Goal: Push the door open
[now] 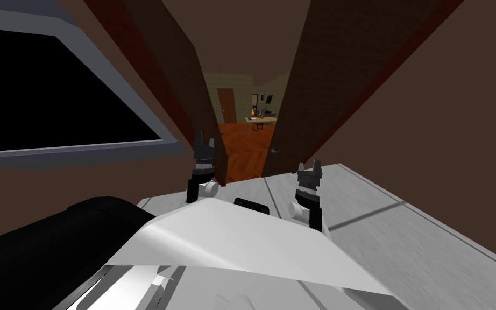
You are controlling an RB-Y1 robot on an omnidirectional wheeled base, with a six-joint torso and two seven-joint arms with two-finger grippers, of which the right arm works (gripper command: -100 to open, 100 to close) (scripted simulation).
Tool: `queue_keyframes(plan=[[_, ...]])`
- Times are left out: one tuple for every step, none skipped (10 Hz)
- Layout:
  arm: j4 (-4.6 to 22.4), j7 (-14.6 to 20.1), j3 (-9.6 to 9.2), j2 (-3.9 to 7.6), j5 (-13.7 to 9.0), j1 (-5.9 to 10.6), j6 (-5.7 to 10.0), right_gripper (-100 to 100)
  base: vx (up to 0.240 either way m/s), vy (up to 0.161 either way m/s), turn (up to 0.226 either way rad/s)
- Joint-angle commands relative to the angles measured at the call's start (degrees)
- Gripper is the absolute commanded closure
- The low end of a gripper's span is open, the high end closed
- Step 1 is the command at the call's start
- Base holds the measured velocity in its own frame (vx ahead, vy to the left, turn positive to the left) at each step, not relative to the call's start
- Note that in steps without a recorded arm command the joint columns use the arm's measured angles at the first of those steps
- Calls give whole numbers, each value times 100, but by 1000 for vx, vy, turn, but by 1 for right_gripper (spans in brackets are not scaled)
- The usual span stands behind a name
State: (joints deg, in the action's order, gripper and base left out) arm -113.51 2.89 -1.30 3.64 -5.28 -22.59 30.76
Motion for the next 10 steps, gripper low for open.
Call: queue_keyframes(plan=[[286,-14,-43,10,26,133,30,-100,99,-86,72],[323,-14,-43,10,26,133,30,-100,62,-57,28],[498,-17,-77,21,41,175,66,-100,42,-39,49],[681,-21,-113,30,58,219,104,-100,63,-48,78],[684,-21,-113,30,58,219,104,-100,53,-43,31],[871,-24,-150,39,74,264,142,-100,46,-62,49],[1058,-27,-187,48,91,308,181,-100,76,-89,91],[1246,-30,-224,55,107,354,219,-100,87,-93,100],[1410,-34,-261,62,124,399,258,-100,101,-102,86],[1590,-37,-299,68,141,445,298,-100,97,-95,92]])
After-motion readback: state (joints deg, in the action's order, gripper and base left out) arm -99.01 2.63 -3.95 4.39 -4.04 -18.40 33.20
